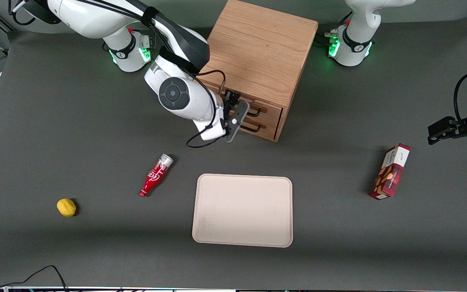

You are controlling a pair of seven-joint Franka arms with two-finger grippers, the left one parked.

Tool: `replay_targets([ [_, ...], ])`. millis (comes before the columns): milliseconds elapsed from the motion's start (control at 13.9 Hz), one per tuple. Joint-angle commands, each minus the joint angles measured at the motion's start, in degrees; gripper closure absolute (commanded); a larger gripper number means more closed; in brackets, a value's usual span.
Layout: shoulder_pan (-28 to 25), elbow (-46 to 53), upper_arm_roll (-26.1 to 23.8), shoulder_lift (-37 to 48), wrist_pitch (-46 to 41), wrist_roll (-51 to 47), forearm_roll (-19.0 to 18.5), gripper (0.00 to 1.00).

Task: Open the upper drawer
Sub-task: 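Pull the upper drawer handle outward from the cabinet with the right gripper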

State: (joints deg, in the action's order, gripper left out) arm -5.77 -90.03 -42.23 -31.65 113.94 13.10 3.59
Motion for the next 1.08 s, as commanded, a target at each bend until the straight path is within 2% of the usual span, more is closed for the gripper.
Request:
replay_targets([
  [0, 0.32, -0.42, -0.40, -0.61, 1.81, -1.76, -1.39, 0.00],
  [288, 0.76, 3.18, 0.48, -3.85, 2.95, -1.76, -2.71, 0.00],
  [864, 1.03, 9.07, 3.38, -6.84, 2.78, -1.32, -2.89, 0.00],
  [1008, 1.03, 10.83, 3.38, -8.95, 2.78, -1.41, -5.33, 0.00],
])
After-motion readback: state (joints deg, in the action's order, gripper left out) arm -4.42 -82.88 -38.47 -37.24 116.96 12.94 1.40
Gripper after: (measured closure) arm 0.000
